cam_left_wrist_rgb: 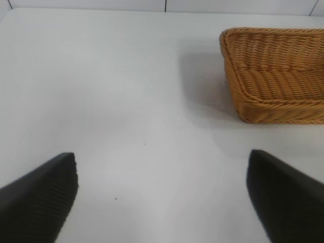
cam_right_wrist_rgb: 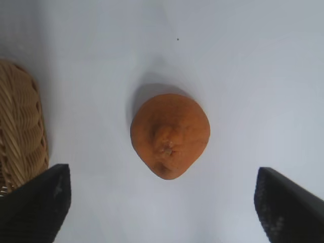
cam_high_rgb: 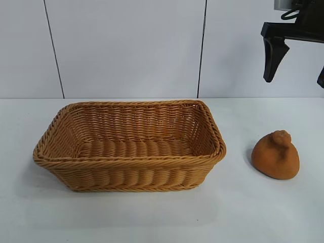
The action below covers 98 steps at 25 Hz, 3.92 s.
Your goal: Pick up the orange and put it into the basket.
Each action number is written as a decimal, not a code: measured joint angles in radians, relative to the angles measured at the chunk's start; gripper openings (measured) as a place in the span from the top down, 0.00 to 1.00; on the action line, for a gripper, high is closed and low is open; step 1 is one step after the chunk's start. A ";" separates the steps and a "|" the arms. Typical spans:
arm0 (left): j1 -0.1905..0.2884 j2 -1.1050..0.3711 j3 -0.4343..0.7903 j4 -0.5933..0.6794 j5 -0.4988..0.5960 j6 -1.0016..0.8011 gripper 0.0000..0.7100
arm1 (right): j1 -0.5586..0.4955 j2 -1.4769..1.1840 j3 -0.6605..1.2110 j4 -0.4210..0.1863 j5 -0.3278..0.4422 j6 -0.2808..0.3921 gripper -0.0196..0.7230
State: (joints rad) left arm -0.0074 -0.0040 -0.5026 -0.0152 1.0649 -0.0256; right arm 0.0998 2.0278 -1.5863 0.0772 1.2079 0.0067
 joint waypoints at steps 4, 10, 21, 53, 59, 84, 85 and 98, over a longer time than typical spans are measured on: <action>0.000 0.000 0.000 0.000 0.000 0.000 0.10 | 0.000 0.065 0.078 -0.003 -0.081 0.000 0.06; 0.000 0.000 0.000 0.000 0.000 0.000 0.10 | 0.000 0.137 0.116 -0.018 -0.182 0.000 0.06; 0.000 0.000 0.000 0.000 0.000 -0.001 0.10 | 0.000 0.127 0.117 -0.012 -0.180 -0.001 0.92; 0.000 0.000 0.000 0.000 0.000 -0.002 0.10 | 0.465 -0.052 -0.230 -0.014 -0.029 0.030 0.91; 0.000 0.000 0.000 0.000 0.000 -0.002 0.10 | 0.579 0.006 -0.230 -0.017 -0.101 0.056 0.91; 0.000 0.000 0.000 0.000 0.001 -0.002 0.10 | 0.596 0.180 -0.337 -0.064 -0.047 0.022 0.05; 0.000 0.000 0.000 0.000 0.001 -0.002 0.10 | 0.596 0.179 -0.375 -0.077 -0.024 0.023 0.05; 0.000 0.000 0.000 0.000 0.001 -0.002 0.10 | 0.483 0.151 -0.564 -0.117 0.004 0.064 0.04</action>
State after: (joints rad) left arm -0.0074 -0.0040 -0.5026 -0.0152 1.0660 -0.0274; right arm 0.5823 2.1791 -2.1507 -0.0396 1.2124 0.0704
